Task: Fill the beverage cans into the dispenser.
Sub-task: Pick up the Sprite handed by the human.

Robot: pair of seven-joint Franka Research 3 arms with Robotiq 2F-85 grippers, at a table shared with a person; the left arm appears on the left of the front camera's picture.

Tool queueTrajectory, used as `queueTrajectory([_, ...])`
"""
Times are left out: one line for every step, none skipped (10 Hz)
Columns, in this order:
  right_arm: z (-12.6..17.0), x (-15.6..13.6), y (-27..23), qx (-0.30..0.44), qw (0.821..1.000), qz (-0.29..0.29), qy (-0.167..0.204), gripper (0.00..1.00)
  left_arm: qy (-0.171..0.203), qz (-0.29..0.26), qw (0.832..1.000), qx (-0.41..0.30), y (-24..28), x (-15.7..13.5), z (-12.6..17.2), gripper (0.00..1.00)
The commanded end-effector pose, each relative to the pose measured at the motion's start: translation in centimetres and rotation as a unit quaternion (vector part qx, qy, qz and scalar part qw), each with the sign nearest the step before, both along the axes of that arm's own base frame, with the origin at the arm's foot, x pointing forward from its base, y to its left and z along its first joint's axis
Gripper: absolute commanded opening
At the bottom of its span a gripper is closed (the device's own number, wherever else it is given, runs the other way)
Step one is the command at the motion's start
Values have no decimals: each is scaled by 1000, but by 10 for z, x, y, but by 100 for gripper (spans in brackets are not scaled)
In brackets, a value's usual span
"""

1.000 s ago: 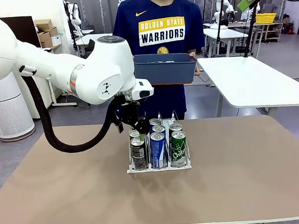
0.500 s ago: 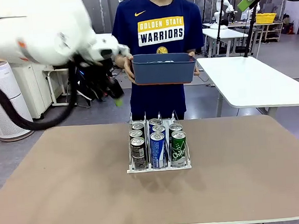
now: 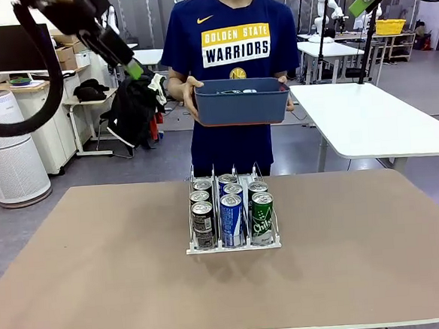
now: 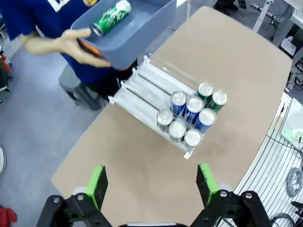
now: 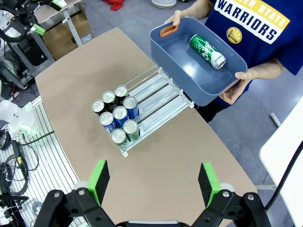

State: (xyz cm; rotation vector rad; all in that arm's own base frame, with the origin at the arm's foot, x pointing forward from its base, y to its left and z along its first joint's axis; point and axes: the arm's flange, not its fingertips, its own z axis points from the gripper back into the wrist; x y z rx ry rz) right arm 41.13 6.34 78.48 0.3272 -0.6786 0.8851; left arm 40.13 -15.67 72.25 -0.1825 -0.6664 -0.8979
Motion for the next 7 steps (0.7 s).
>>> queueTrajectory([-1,-2,1,3,1000,0,1,100,-6,-26,1000,-15,3,-6,11,100])
queueTrajectory([-1,-2,1,3,1000,0,1,100,1,-2,1000,0,-6,-10,11,100])
queueTrajectory([-1,-2,1,3,1000,0,1,100,-8,-4,1000,-6,0,-4,13,100])
queueTrajectory([-1,-2,1,3,1000,0,1,100,-8,-4,1000,-6,0,-4,13,100])
queueTrajectory([-1,-2,1,3,1000,0,1,100,-8,-4,1000,-6,0,-4,13,100])
queueTrajectory([-1,-2,1,3,1000,0,1,100,-8,-4,1000,-6,0,-4,13,100])
queueTrajectory([-1,-2,1,3,1000,0,1,100,-8,-4,1000,-6,0,-4,13,100])
